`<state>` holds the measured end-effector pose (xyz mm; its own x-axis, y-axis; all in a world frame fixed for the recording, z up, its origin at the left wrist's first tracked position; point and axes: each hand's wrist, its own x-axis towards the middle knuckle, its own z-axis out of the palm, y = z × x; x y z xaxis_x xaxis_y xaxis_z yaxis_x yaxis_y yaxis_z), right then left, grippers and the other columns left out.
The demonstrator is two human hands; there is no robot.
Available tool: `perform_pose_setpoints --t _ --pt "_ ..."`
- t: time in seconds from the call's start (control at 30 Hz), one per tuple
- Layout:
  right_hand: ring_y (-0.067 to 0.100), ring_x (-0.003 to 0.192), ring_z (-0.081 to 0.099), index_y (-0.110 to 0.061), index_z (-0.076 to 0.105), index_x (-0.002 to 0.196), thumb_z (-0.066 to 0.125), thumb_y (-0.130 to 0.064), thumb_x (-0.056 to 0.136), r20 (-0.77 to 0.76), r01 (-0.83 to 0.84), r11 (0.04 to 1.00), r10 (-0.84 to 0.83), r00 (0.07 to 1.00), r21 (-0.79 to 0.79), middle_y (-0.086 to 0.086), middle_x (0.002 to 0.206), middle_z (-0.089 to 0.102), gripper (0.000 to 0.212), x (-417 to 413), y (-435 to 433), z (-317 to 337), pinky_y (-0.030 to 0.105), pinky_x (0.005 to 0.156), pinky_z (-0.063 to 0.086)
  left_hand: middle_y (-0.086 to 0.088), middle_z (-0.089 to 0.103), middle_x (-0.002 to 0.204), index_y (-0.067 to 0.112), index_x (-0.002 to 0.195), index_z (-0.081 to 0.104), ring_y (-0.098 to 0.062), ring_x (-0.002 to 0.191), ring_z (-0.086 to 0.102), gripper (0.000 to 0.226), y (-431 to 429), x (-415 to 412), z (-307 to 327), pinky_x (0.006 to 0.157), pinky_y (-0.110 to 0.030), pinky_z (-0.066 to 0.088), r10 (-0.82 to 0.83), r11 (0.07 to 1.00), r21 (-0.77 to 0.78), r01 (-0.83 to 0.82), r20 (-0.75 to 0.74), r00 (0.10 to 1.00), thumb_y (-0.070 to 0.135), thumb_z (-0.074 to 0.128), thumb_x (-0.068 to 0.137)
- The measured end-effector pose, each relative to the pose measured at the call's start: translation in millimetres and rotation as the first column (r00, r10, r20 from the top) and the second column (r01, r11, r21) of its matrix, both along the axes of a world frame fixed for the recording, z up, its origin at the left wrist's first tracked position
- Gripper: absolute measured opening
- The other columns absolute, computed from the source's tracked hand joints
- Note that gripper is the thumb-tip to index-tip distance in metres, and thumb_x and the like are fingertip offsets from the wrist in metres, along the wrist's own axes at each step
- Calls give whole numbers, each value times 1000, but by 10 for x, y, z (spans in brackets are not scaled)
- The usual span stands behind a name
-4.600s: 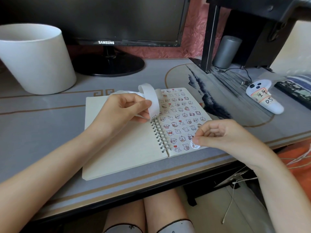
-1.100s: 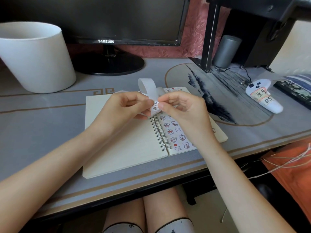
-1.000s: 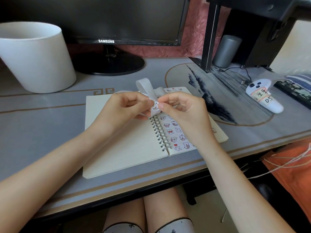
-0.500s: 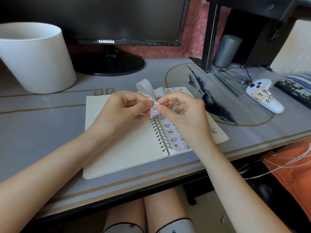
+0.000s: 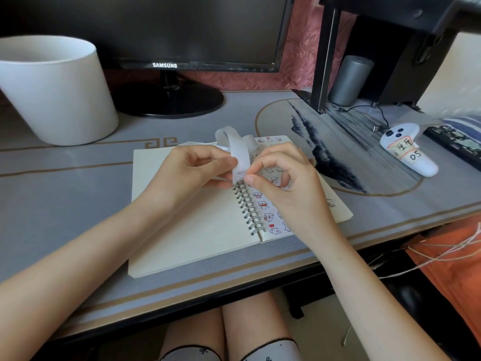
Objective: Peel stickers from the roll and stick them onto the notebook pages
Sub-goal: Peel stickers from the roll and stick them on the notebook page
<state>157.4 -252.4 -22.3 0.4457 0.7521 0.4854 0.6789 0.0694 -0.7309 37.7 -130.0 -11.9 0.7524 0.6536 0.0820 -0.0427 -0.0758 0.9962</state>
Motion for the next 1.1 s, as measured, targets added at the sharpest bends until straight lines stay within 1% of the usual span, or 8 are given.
perform_pose_setpoints --t 0.07,0.13,0.23,0.33,0.43,0.57,0.83,1.1 --pt "10 93 56 -25 66 78 72 -14 80 -92 -35 999 36 995 11 -8 93 61 13 -6 -43 39 21 67 36 -14 69 78 6 78 70 -16 71 66 12 11 -2 0 72 -25 58 6 1000 9 -6 -2 1000 5 61 87" --pt "10 85 58 -19 67 79 72 -9 80 -203 -50 999 51 978 6 -8 86 64 11 10 -116 94 30 65 40 -6 72 73 7 77 70 -12 69 67 14 14 -2 -1 70 -22 57 1 1000 8 -1 0 1000 4 60 88" --pt "5 72 57 -15 67 78 72 -7 79 -355 -58 996 32 934 -62 -8 74 66 10 101 -277 169 18 63 44 -8 72 75 6 77 70 -13 69 67 14 20 4 -13 71 -23 58 10 1000 5 -9 -9 1000 4 60 88" --pt "0 54 51 -11 67 78 70 -7 80 -446 -56 983 -27 895 -173 -8 61 62 5 232 -463 217 7 53 38 -16 70 80 5 78 69 -15 70 66 13 17 8 -22 71 -23 58 17 1000 19 -17 -23 1000 5 61 88" --pt "-3 44 47 -8 68 78 70 -8 81 -445 -20 961 -109 889 -275 -9 54 61 3 340 -614 223 3 48 34 -14 71 78 6 77 69 -14 69 67 14 12 11 -19 70 -22 57 19 1000 21 -19 -25 1000 5 60 88" --pt "-4 47 50 -8 68 74 72 -4 78 -437 -13 935 -154 886 -355 -7 58 63 7 378 -725 207 4 45 34 -15 71 79 5 78 69 -15 69 67 13 13 12 -23 71 -23 58 22 1000 23 -21 -36 999 5 60 88" --pt "-4 49 48 -8 69 75 73 -5 77 -395 -9 915 -165 904 -403 -2 65 66 6 401 -740 188 5 45 33 -6 72 72 6 77 69 -13 68 67 15 15 8 -18 70 -22 58 24 1000 13 -24 -35 999 5 60 88" --pt "-2 51 48 -8 67 71 74 -2 77 -367 -7 912 -158 917 -410 0 63 64 10 405 -760 178 5 45 34 -3 72 70 7 76 69 -11 66 68 16 6 2 -13 67 -19 56 15 1000 23 -15 -30 999 4 59 89"
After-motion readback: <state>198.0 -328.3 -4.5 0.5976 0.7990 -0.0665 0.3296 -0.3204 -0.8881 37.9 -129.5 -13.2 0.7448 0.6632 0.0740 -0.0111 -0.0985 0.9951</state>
